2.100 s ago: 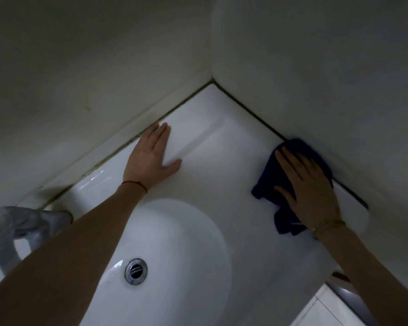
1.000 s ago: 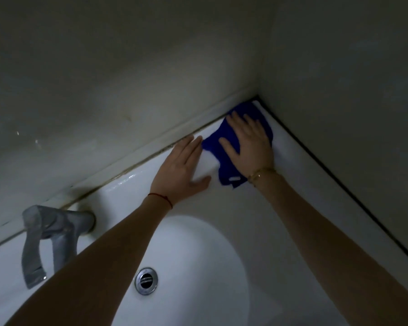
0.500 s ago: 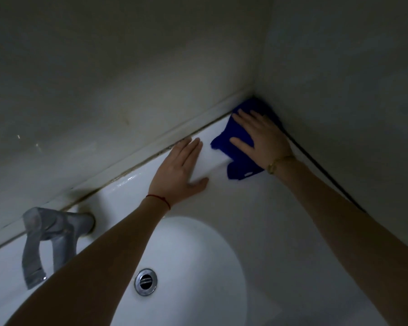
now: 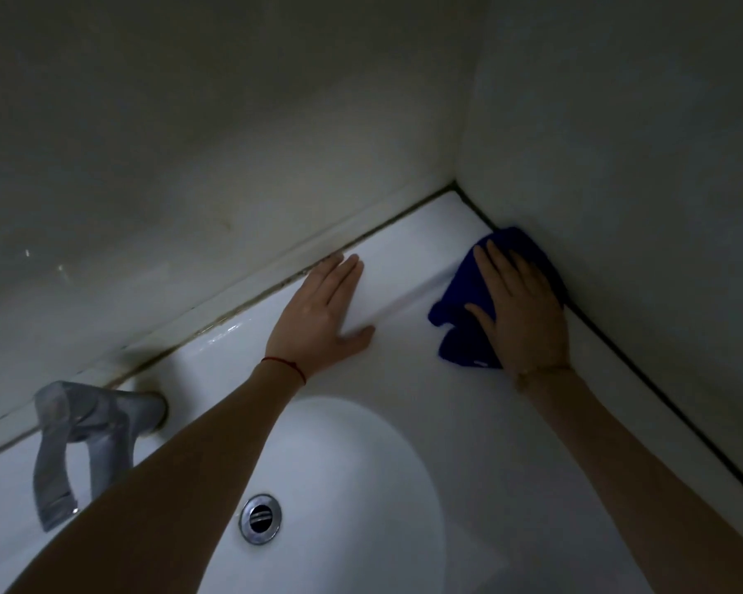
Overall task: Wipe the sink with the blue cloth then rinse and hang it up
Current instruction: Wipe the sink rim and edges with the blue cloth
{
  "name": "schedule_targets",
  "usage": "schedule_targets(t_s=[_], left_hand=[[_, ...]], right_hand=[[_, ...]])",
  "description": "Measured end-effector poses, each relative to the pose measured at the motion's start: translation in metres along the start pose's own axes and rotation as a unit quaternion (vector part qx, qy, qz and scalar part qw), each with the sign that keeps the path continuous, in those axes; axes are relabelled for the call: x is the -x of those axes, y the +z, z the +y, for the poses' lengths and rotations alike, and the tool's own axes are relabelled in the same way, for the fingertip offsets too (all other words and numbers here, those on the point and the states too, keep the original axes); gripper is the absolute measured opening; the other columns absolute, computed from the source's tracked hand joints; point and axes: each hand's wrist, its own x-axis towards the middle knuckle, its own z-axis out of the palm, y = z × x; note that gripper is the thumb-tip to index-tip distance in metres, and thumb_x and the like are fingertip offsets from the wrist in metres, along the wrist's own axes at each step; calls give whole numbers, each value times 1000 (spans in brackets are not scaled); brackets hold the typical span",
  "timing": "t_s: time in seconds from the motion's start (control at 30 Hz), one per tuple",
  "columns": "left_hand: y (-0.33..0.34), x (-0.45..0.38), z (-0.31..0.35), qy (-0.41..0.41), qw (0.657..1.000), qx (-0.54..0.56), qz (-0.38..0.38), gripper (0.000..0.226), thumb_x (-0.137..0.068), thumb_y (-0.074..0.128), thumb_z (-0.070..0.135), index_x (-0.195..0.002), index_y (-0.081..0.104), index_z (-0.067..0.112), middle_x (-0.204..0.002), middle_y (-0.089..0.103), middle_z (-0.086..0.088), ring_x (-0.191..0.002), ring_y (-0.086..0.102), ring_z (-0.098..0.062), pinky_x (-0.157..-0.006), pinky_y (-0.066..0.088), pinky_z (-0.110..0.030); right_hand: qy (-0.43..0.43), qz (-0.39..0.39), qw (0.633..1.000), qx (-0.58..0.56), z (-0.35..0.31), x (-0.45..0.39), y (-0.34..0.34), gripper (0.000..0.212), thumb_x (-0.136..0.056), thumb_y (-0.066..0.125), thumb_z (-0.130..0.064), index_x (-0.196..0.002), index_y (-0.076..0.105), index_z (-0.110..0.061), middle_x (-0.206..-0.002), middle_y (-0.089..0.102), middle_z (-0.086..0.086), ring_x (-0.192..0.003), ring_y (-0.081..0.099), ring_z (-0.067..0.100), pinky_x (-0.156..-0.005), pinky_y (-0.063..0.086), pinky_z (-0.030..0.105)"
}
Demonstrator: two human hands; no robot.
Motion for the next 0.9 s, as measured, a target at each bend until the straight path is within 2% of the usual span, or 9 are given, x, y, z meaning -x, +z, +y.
schedule_targets(t_s=[0.13,0.23,0.3,0.43,0.53,0.63,0.77,0.9], left_hand=[[1,0,-1,8,1000,-4,12,81,-82,71,42,-143,42,-3,-149,44,-17,-141,36,-34,-118,29,-40],[0,2,-1,3,1000,-5,11,82,-82,72,42,-144,42,-2,-149,44,-16,-141,35,-33,-117,31,-41],[-1,1,-1,5,1000,-4,13,82,-82,72,42,-144,42,-1,-149,44,-15,-142,35,-33,-116,32,-42],[-1,1,0,2,1000,-2,14,81,-81,73,41,-143,43,-2,-149,45,-15,-142,36,-33,-116,33,-43],[-2,0,1,4,1000,-2,10,81,-82,73,40,-143,43,-3,-148,45,-17,-141,36,-34,-115,33,-45],[-2,0,1,4,1000,-4,11,81,-81,74,39,-142,43,-4,-148,45,-18,-141,36,-35,-115,34,-46],[-2,0,2,5,1000,-10,13,81,-82,73,40,-143,43,-4,-148,45,-18,-141,36,-35,-116,33,-44],[-2,2,0,4,1000,-11,12,81,-83,71,43,-144,42,-1,-149,44,-15,-142,35,-32,-117,31,-40]], right_hand=[[-6,-16,1000,5,-15,-36,4,69,-94,54,-30,-152,20,-14,-159,22,5,-142,25,27,-119,16,39],[-10,-27,1000,7,-10,-23,0,68,-96,52,-30,-152,18,-15,-159,21,5,-143,25,27,-118,15,37],[-2,-30,1000,2,-2,5,-8,68,-95,54,-29,-152,19,-15,-158,23,5,-142,28,27,-118,18,39],[23,-22,999,9,22,82,-23,76,-84,70,-24,-147,32,-9,-150,38,11,-131,44,33,-110,35,48],[33,-29,999,7,31,101,-25,77,-81,72,-23,-146,34,-8,-149,39,12,-129,46,34,-108,37,49],[18,-20,1000,-7,19,68,-21,71,-87,67,-22,-147,32,-7,-151,36,13,-133,42,34,-112,32,47],[2,-35,999,2,-6,1,-10,68,-96,52,-33,-152,19,-12,-159,21,7,-142,26,27,-119,18,39],[-2,-41,999,6,-2,9,-10,68,-97,51,-34,-152,17,-14,-159,20,5,-143,24,26,-119,14,37]])
